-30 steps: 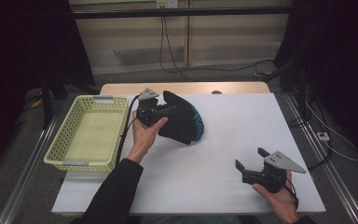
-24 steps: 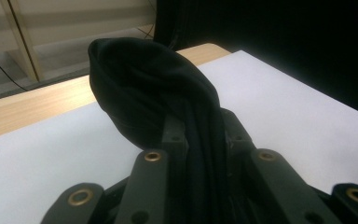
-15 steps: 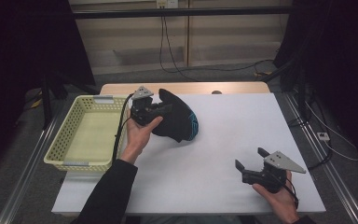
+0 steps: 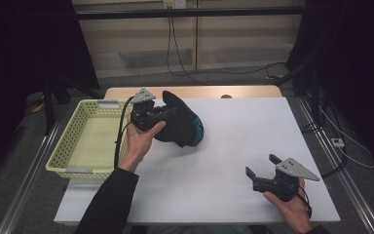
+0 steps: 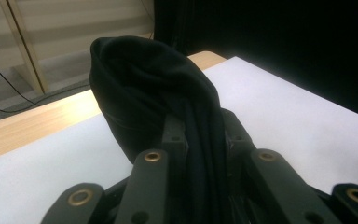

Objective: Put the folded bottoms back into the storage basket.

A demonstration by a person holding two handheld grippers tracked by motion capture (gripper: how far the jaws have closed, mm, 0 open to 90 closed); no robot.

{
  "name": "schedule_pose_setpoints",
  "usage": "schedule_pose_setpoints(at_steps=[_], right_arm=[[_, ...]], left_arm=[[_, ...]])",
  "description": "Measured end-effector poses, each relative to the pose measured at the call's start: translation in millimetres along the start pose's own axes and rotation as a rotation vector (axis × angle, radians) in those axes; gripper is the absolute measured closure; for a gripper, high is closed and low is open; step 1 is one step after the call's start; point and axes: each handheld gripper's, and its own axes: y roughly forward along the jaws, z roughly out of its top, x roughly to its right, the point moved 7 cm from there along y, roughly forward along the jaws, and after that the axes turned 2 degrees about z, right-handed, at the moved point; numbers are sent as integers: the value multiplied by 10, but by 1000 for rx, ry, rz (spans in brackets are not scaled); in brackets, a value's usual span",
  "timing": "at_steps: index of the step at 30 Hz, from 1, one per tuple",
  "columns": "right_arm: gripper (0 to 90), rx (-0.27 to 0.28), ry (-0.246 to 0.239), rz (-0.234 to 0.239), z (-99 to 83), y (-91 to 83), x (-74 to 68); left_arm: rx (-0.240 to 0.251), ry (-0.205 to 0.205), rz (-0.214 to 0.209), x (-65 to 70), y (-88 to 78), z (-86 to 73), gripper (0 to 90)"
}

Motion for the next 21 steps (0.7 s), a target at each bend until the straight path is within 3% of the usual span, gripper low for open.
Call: schedule_pose_setpoints(at_steps=[9,21], right_arm=[[58,1,1,-1,1,0,1],[58,0,2,0,0,-1,1]], left_arm=[[-11,24,2,-9,-125,31,762],[21,26,18,-30,-371,116,762]])
